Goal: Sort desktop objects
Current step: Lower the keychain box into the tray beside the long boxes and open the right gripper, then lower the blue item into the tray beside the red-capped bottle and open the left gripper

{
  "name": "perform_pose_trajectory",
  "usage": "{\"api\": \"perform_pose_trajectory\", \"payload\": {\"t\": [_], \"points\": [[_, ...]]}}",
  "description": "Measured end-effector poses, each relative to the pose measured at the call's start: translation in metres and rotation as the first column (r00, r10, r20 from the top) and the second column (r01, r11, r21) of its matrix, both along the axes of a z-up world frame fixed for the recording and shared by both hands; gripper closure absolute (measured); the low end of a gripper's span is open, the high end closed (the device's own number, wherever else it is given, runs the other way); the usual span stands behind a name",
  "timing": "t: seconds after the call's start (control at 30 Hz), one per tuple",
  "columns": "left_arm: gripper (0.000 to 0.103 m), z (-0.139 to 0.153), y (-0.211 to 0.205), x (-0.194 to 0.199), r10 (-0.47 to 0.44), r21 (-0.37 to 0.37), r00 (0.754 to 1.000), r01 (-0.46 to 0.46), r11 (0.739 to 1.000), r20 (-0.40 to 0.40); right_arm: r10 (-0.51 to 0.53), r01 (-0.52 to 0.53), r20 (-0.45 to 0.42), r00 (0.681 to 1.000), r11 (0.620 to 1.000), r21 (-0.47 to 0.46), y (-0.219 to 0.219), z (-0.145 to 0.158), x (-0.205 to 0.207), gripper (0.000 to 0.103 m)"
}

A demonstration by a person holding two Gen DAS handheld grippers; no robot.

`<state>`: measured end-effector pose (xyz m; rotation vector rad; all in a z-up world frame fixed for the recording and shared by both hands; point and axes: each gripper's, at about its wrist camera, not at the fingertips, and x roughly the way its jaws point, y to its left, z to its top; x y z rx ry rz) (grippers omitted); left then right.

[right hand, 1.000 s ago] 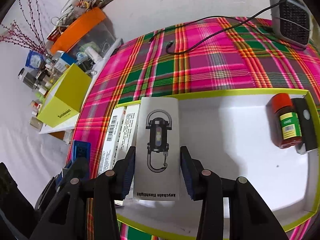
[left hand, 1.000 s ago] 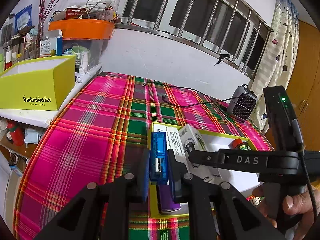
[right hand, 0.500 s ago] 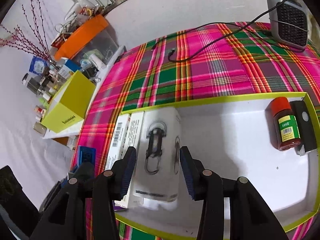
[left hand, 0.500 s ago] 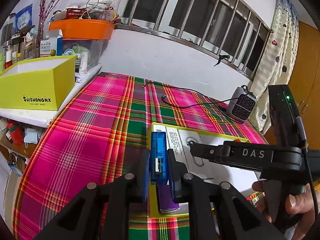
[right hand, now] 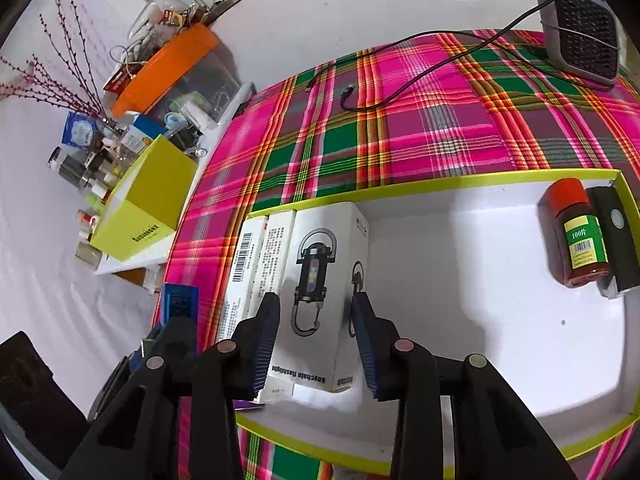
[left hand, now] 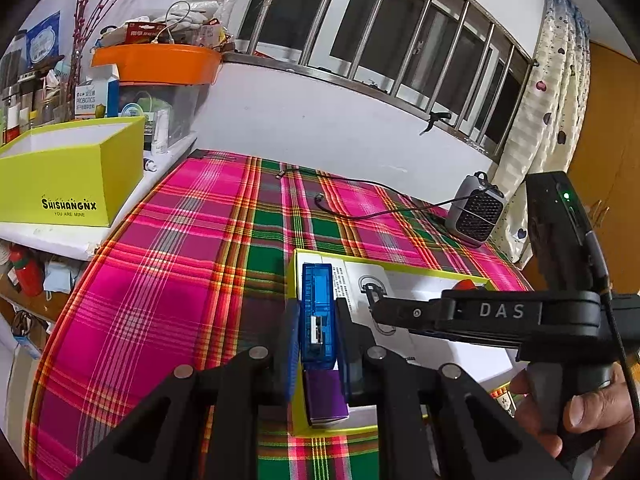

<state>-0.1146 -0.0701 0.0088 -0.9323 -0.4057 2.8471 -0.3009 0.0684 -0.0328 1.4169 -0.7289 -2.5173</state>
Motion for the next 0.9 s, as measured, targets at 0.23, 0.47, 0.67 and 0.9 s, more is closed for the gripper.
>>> {"api": "perform_pose_trajectory", "payload": {"t": [0.23,0.47,0.67,0.9], "points": [[0.087,0.001,0.003,0.002,-0.019,-0.003,1.0,0.018,1.0,-0.016,0.032,-0.029,-0.11,0.993,0.999,0.032,0.01,0.022,0.035,0.064],[0.087,-0.002,0.011,0.0,-0.041,-0.009,0.999,0.041,0.999,0.001,-0.012,0.02,-0.151,0.989,0.998,0.051,0.043,0.019,0.076,0.063],[0.087,-0.003,0.02,-0.001,-0.054,-0.024,0.998,0.054,0.998,0.016,-0.036,0.054,-0.205,0.978,0.995,0.08,0.062,0.022,0.103,0.063],[0.087,0.006,0.041,0.001,-0.091,-0.047,0.996,0.092,0.995,0.025,-0.064,0.099,-0.263,0.963,0.987,0.123,0.087,0.022,0.122,0.063]]}}
